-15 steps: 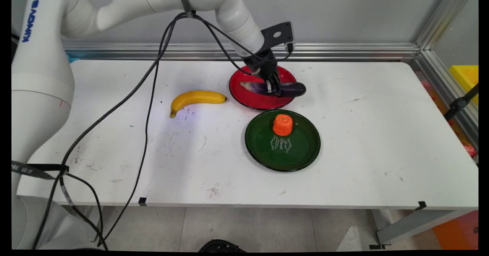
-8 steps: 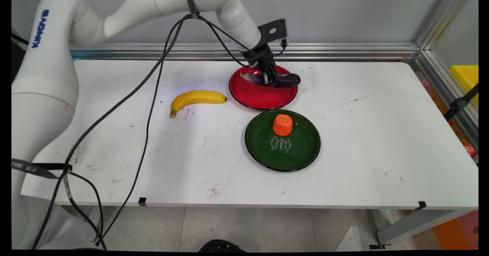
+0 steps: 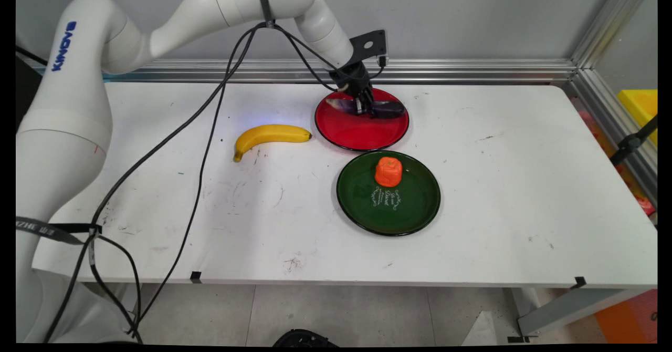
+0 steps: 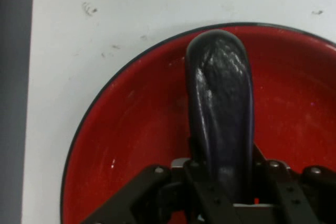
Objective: Place the picked object on the red plate
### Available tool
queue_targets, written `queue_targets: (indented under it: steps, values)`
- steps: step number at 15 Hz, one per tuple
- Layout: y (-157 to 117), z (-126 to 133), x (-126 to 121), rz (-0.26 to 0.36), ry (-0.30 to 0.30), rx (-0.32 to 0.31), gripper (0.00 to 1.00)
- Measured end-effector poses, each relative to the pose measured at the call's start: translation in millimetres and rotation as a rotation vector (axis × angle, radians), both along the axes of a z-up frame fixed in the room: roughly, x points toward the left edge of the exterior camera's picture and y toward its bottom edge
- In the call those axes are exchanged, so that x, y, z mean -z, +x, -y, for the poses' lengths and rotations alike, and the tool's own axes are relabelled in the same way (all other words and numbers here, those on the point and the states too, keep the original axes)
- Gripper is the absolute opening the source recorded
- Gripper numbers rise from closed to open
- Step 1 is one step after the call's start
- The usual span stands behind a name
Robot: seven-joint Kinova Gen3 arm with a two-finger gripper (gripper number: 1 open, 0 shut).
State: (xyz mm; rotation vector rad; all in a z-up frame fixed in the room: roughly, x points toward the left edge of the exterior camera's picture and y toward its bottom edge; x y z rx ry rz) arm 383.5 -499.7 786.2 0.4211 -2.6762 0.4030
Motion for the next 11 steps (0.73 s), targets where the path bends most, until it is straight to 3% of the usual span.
queue_targets:
  steps: [4,5,11]
  values:
    - [5.3,7.0,5.9,0.002,0.000,0.004,0.00]
    - [6.5,8.6,7.4,0.001,0.000,0.005,1.00]
    - [7.5,14.5,9.1,-0.001,-0.008,0.007,1.00]
